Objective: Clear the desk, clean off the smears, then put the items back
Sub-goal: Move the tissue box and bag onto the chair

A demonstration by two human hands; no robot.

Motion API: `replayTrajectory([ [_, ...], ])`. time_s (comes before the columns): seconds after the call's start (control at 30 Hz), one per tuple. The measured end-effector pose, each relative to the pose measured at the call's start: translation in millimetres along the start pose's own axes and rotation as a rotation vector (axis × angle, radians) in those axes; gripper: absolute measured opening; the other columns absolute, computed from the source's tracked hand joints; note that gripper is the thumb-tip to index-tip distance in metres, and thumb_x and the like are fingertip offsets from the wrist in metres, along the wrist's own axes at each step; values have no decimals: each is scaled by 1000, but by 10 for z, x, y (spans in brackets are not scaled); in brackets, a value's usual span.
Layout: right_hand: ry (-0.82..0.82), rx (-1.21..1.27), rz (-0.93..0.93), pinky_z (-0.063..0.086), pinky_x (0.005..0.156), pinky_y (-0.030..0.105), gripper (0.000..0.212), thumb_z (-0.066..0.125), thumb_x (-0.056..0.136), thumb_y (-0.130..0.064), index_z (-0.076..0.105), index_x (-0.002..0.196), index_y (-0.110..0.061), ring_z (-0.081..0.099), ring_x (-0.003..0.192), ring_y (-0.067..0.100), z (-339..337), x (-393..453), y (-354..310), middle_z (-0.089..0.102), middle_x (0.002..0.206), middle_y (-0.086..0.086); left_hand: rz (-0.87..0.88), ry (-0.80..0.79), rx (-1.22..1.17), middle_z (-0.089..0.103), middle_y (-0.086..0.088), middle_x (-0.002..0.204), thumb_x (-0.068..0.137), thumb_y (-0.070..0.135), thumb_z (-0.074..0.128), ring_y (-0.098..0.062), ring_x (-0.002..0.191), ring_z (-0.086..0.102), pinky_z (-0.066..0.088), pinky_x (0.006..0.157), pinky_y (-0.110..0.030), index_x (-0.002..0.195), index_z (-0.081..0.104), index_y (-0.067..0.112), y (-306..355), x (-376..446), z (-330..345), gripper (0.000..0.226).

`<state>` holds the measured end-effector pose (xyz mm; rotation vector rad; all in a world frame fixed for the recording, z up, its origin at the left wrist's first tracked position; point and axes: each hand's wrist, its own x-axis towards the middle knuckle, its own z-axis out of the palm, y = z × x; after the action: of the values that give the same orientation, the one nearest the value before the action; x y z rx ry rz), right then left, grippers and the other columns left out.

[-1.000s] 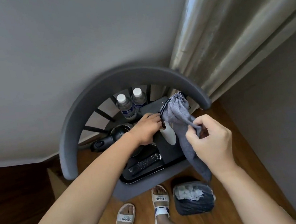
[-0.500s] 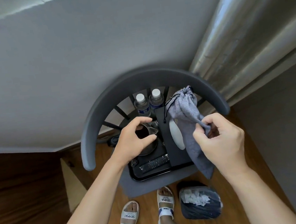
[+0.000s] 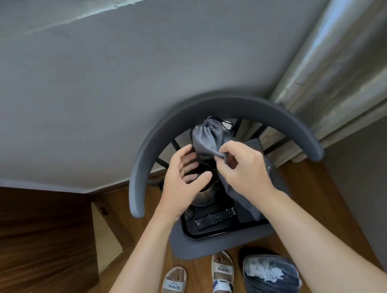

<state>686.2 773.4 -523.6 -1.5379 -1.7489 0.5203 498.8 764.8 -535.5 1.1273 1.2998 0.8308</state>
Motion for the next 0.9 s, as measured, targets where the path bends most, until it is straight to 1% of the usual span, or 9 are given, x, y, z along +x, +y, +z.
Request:
replayTrajectory([
  [0.07, -37, 36, 41, 46, 64, 27, 14, 76, 87, -9, 63, 83, -13, 53, 66, 13, 157, -38, 12, 56, 70, -6, -27, 10, -30, 61, 8, 143, 91, 4, 79, -10, 129, 62, 57, 99, -30, 147, 45, 38, -4, -6, -66, 74],
  [0.17, -85, 118, 140, 42, 66, 17, 15, 80, 85, -15, 65, 86, -17, 56, 68, 11, 325, -86, 19, 58, 70, -10, -74, -6, 23, 58, 9, 145, 91, -6, 69, -14, 130, 62, 57, 102, -35, 150, 46, 36, -45, 14, -172, 76],
  [0.3, -178, 179, 235, 45, 72, 11, 19, 81, 85, -18, 72, 101, -20, 60, 77, 6, 447, -103, 12, 62, 78, -15, -96, -33, 75, 53, 11, 149, 90, -11, 62, -14, 129, 62, 60, 97, -33, 150, 45, 44, -62, 19, -233, 84],
  [0.4, -258, 187, 260, 47, 79, 12, 34, 76, 86, -12, 70, 118, -22, 60, 87, 2, 474, -151, 23, 62, 92, -18, -95, -49, 108, 50, 20, 146, 89, -14, 60, -9, 117, 67, 64, 86, -38, 144, 48, 54, -96, 21, -242, 88],
  [0.5, -270, 199, 301, 48, 82, 12, 40, 74, 88, -10, 67, 125, -24, 62, 92, 3, 450, -208, 30, 65, 99, -13, -105, -56, 191, 49, 9, 152, 89, -9, 61, -12, 106, 70, 63, 79, -33, 146, 46, 52, -151, 41, -240, 85],
  [0.63, -202, 247, 353, 52, 80, 18, 38, 73, 89, -8, 66, 122, -24, 63, 86, 9, 388, -259, -4, 66, 98, -8, -81, -14, 261, 45, 8, 153, 90, -8, 61, -7, 124, 62, 61, 86, -29, 150, 46, 44, -172, 21, -226, 81],
  [0.77, -212, 238, 319, 53, 79, 22, 36, 72, 91, -11, 66, 125, -23, 62, 83, 9, 240, -295, -146, 64, 99, -7, -15, 42, 387, 46, 12, 149, 92, -1, 65, 2, 120, 56, 57, 91, -23, 149, 50, 35, -78, -107, -282, 69],
  [0.83, -225, 195, 268, 53, 79, 23, 35, 71, 92, -14, 65, 125, -23, 61, 84, 8, 133, -289, -272, 64, 100, -8, 41, 31, 481, 44, 11, 150, 93, 4, 68, -3, 119, 57, 54, 93, -23, 148, 50, 32, 55, -209, -353, 64],
  [0.9, -256, 110, 205, 52, 80, 25, 32, 69, 94, -18, 65, 125, -23, 60, 84, 7, 0, -267, -440, 63, 100, -10, 80, 32, 561, 41, 13, 150, 95, 9, 68, -9, 121, 57, 53, 97, -28, 148, 51, 30, 237, -336, -447, 60],
])
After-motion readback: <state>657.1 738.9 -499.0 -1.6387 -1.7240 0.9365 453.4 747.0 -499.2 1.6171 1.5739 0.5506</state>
